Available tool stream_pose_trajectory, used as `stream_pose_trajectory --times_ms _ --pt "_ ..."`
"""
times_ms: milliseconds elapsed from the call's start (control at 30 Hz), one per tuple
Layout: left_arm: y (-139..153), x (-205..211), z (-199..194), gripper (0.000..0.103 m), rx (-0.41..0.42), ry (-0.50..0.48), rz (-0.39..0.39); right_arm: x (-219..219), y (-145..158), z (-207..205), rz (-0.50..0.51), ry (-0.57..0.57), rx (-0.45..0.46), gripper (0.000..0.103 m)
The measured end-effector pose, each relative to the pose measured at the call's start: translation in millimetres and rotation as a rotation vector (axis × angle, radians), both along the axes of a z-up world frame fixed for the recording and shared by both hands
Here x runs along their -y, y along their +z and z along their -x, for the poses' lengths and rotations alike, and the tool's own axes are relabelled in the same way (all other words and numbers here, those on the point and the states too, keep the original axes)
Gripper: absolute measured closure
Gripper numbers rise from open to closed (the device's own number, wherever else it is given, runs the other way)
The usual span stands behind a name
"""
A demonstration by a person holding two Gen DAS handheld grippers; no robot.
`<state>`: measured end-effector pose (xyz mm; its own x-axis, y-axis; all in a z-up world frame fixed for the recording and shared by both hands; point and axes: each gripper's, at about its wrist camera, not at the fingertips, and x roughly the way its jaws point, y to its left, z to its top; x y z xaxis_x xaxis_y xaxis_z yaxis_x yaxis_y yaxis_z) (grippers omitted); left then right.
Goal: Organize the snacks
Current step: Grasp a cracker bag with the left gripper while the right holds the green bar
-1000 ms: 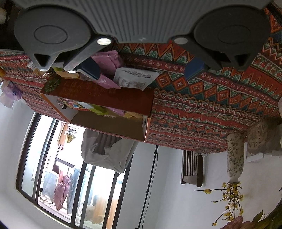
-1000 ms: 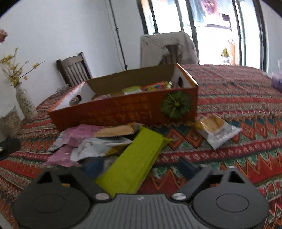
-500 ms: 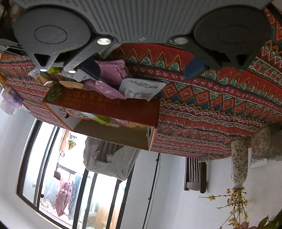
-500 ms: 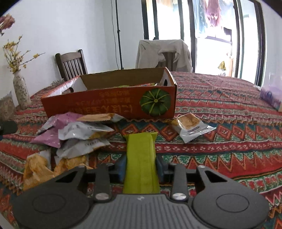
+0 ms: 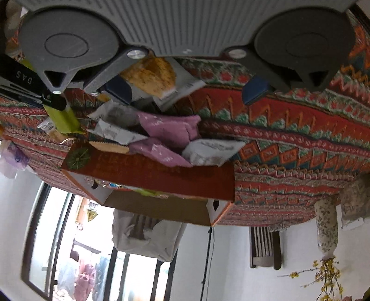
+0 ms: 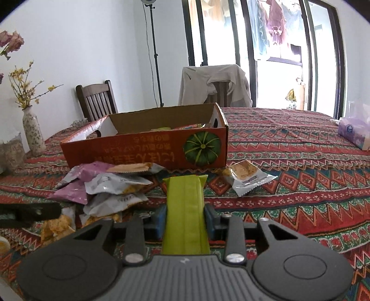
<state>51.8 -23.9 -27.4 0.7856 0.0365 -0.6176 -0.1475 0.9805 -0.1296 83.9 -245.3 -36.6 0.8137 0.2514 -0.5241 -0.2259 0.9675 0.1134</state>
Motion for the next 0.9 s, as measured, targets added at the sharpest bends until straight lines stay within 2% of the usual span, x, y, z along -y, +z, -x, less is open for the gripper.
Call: stream_pose_trajectory --times_ms 300,600,667,900 --pt "-8.7 13.4 1.0 0.000 -0.013 0.046 -0.077 5.2 -2.5 3.3 -0.025 -0.007 0.000 0.069" --pt "-9.4 -4.1 11.6 0.000 -0.035 0.055 -0.076 5.0 -6.5 3.0 -0.039 0.004 -0.008 0.069" --pt "-7.5 -7.1 12.8 0.000 -0.019 0.048 -0.053 5.2 -7.2 2.8 -0.041 0.003 -0.009 0.069" --pt "-5.3 4.5 4.1 0.003 0.000 -0.026 -0.074 5.8 -6.8 3.7 -0.040 0.003 -0.005 0.069"
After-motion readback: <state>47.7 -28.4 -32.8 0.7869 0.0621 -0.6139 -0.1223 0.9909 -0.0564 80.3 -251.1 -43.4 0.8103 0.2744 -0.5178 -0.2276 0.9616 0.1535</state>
